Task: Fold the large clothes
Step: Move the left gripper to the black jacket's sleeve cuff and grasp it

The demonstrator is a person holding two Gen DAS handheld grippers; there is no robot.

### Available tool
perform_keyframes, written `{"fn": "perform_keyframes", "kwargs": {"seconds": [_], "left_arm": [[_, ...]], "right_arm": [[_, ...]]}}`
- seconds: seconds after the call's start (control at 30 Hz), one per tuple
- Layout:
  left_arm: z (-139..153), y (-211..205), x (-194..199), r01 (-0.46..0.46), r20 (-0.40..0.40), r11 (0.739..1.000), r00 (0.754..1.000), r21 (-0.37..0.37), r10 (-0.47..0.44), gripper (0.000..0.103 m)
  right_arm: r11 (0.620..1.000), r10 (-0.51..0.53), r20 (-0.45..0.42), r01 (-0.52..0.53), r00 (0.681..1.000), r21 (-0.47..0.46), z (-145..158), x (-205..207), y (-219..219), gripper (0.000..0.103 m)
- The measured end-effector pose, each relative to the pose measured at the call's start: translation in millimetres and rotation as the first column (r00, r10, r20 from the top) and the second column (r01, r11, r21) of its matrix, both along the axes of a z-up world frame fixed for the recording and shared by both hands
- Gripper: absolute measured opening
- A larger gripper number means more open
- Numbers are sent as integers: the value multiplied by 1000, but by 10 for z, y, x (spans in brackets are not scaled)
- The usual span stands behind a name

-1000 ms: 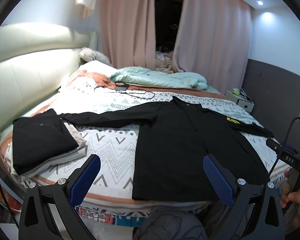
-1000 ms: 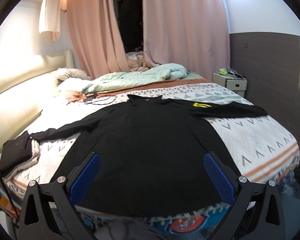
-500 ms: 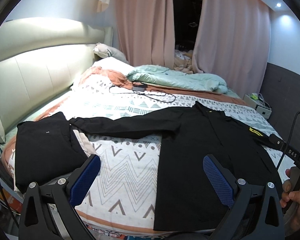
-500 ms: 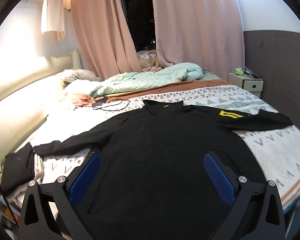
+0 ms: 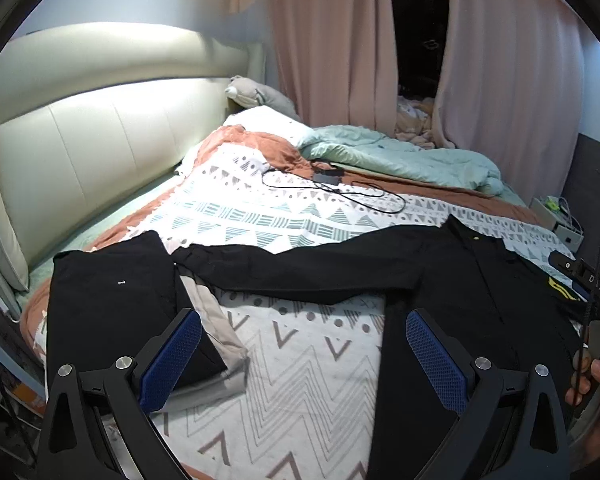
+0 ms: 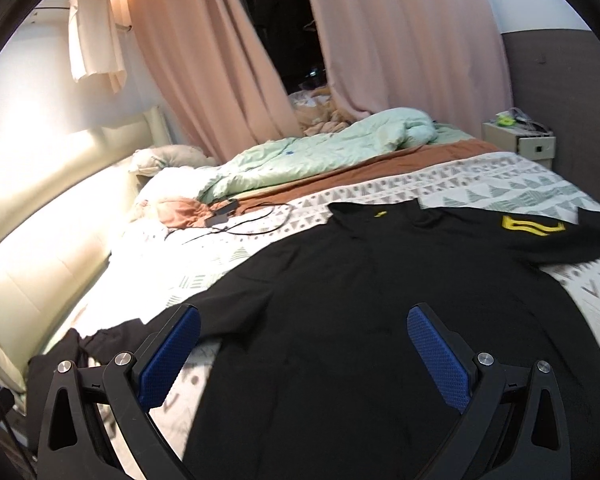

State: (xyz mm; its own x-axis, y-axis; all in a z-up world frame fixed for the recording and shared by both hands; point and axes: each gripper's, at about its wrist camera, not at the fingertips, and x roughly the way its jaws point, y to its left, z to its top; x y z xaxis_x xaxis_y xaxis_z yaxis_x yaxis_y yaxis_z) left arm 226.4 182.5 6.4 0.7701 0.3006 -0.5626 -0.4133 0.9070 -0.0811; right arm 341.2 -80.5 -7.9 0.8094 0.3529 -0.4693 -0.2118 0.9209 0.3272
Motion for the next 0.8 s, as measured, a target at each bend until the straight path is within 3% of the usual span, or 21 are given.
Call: {"fn": "perform_keyframes", "kwargs": {"seconds": [0.2, 0.33, 0.47, 0.57, 0.7, 0.8], "left_arm": [[-45, 437, 328, -53, -33, 998, 998, -28, 52, 102], [-83, 713, 530, -96, -58, 995, 994, -2, 96, 101], [-166, 1023, 772, -127, -105, 992, 987, -20, 124, 90], [-280, 1263, 924, -155, -139, 987, 979, -50, 147, 85], [-525, 1580, 1091, -212, -196, 973, 962, -87, 192, 85], [-694, 1799, 1178, -254, -232, 960, 947, -117, 222, 78]], "right_arm": [[999, 46, -62, -45, 997, 18, -66, 483, 218, 103], [997, 65, -93, -61, 994, 44, -178, 785, 320, 103], [997, 71, -141, -63, 987, 54, -369, 1053, 428, 103], [995, 89, -166, -80, 982, 58, -525, 1140, 469, 96], [991, 116, -233, -96, 966, 94, -861, 1181, 446, 77], [990, 129, -256, -110, 958, 86, -1003, 1222, 473, 74]]}}
